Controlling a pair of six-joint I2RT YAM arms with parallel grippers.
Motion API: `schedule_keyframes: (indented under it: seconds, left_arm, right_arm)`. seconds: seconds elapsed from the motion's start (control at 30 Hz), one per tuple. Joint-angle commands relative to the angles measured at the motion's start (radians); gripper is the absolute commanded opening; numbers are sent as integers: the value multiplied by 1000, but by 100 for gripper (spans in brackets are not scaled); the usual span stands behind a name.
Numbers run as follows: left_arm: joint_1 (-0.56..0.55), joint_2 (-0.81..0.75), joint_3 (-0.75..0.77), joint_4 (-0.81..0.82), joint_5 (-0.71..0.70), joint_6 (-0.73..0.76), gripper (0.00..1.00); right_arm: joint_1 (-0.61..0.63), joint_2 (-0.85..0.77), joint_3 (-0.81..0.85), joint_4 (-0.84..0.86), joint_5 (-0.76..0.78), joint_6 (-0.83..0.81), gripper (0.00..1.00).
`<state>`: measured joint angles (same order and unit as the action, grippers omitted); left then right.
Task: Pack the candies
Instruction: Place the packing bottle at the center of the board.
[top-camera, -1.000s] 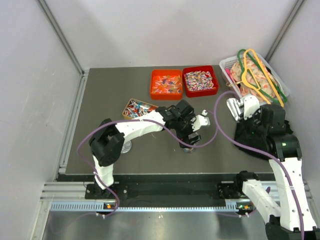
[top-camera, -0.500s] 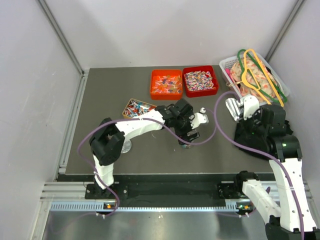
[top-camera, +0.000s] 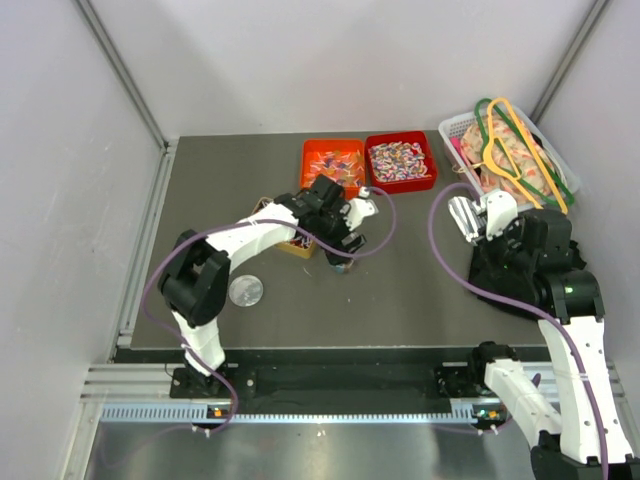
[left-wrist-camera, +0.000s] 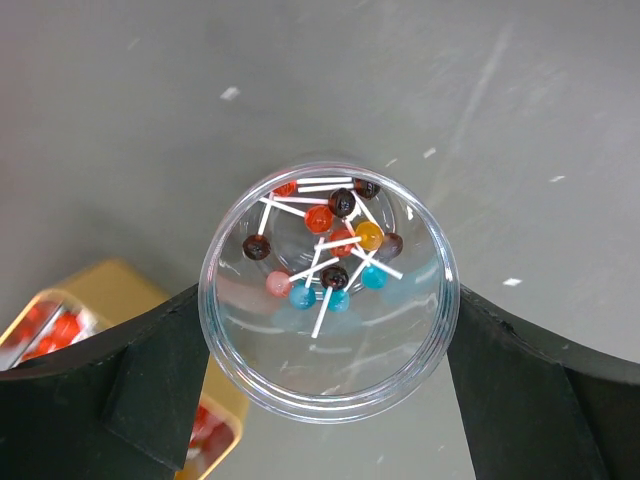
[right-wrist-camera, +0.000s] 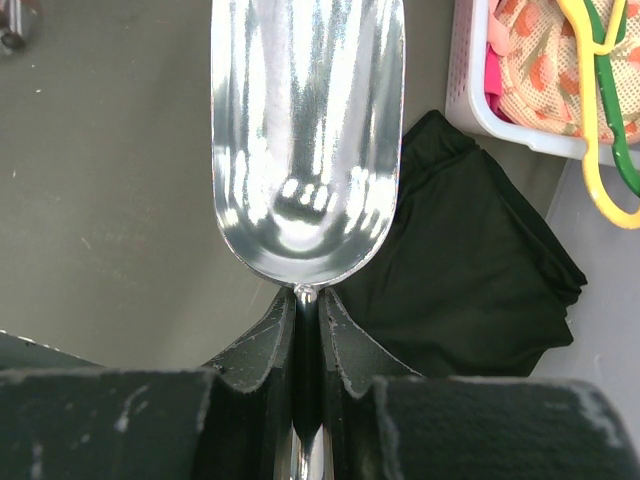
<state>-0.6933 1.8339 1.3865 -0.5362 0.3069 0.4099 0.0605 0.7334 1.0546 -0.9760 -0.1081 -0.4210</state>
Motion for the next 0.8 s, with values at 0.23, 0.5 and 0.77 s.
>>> schedule_keyframes:
  seconds: [0.23,0.5,0.77]
  left_arm:
    - [37,-54,-33,-93,43,53,91]
    - [34,-120,-113,-111,84,40,92]
    - [25,-197,-141,-162,126,35,92]
  right_arm:
    - [-13,15,94,-9,-38,13,0]
    - [-13,23,102,-12,-54,14,0]
    - [-13,40,133,-24,-64,14,0]
